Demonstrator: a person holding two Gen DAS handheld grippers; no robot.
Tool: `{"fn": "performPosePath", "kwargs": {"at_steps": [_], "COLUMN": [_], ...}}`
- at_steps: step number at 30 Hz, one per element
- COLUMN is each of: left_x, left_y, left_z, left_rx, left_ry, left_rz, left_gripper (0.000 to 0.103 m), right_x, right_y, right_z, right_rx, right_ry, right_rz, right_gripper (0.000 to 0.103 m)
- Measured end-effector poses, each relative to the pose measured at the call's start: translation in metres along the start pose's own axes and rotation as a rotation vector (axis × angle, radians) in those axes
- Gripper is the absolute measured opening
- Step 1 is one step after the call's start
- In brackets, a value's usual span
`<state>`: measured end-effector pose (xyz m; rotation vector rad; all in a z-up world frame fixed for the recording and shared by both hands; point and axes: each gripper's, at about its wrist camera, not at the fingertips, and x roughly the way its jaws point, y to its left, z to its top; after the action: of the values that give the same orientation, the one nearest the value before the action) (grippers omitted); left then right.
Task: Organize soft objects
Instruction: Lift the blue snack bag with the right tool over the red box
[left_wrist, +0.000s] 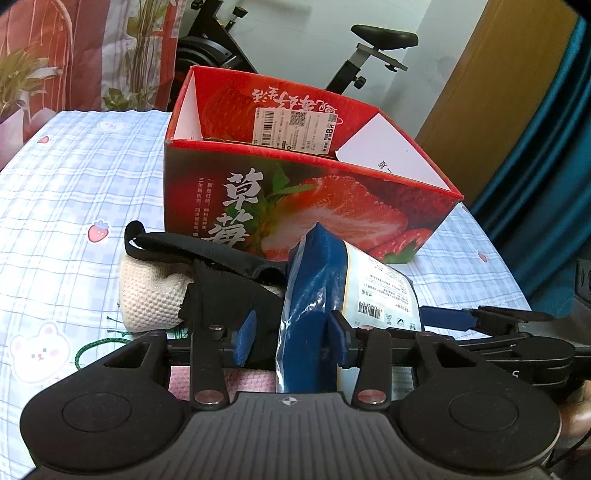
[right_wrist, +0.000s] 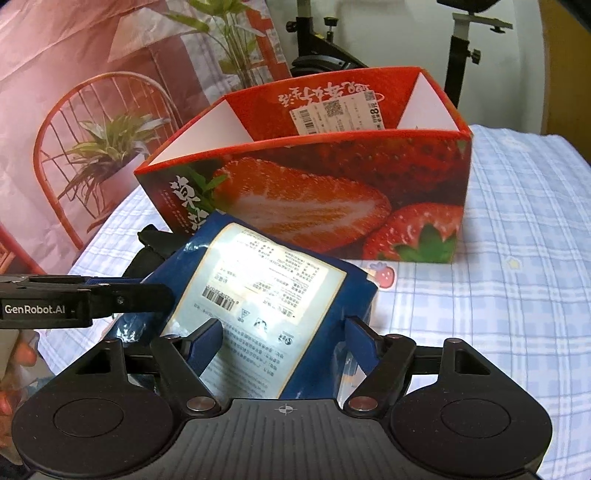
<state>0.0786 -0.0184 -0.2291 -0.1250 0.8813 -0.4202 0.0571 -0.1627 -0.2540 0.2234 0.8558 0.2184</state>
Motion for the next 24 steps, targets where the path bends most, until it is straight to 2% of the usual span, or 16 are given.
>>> {"fn": "performPosePath", "kwargs": {"at_steps": [9, 16, 20, 24], "left_x": [0.001, 0.003, 0.001, -0.005], "left_y": [-0.003, -0.006, -0.006, -0.001], "left_z": [0.001, 0.0, 0.001, 0.004], "left_rx": [0.031, 0.056, 0.054, 0.025], "left_ry": [0.005, 0.016, 0.015, 0.005], "left_rz": [0.002, -0.014, -0.024, -0.043], "left_gripper": [0.045, 0.044, 0.044, 0.044], "right_x": [0.006, 0.014, 0.008, -0.005], "right_y": [-0.009, -0.018, -0.01, 0.001], "right_z": [-0.002, -0.006, -0.002, 0.007], "right_rx": [0.054, 0.138, 0.116, 0.062], "right_ry": [0.033, 0.049, 0.024, -0.019], "right_rz": [-0.006, 0.051, 0.063, 0.048], "right_gripper": [0.073, 0.076, 0.066, 0.061]}}
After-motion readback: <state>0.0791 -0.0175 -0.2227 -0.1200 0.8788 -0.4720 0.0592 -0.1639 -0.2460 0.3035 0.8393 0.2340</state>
